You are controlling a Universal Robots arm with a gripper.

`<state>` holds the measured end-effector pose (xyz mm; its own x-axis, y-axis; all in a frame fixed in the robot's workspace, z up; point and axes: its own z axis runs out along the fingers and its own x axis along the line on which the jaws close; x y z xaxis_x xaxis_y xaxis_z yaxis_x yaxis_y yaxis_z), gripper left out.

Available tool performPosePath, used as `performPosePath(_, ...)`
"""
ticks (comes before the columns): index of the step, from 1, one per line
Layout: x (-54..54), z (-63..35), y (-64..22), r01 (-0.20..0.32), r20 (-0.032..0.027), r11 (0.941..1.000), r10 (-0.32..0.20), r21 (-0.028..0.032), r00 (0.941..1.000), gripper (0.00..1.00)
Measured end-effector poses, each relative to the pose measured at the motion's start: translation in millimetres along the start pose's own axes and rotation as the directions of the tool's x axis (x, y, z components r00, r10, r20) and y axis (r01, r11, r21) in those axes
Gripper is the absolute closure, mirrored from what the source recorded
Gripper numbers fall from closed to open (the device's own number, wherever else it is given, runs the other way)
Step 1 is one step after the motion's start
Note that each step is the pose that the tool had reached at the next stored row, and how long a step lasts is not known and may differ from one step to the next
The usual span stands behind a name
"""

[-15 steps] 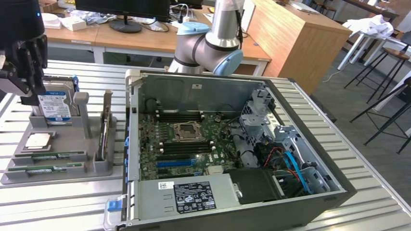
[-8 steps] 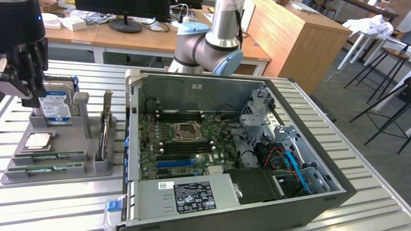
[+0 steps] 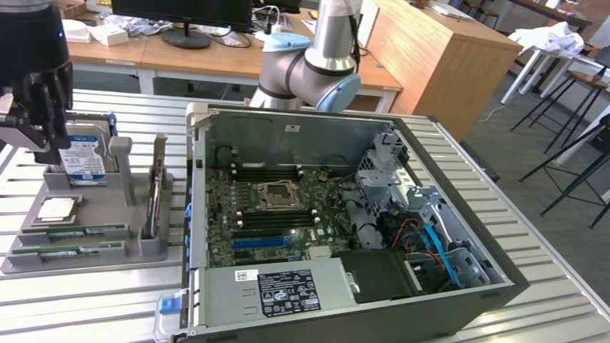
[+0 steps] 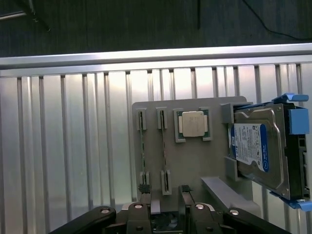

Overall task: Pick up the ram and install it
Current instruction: 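Pick up the ram and move it above insertion slot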

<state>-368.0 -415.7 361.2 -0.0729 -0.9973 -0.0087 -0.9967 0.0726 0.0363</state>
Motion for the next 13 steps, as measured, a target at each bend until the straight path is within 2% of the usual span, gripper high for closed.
performPosePath(13,0.1,11.3,-0.4,0.000,0.0000,1.0000,0.000,0.0000,1.0000,0.64)
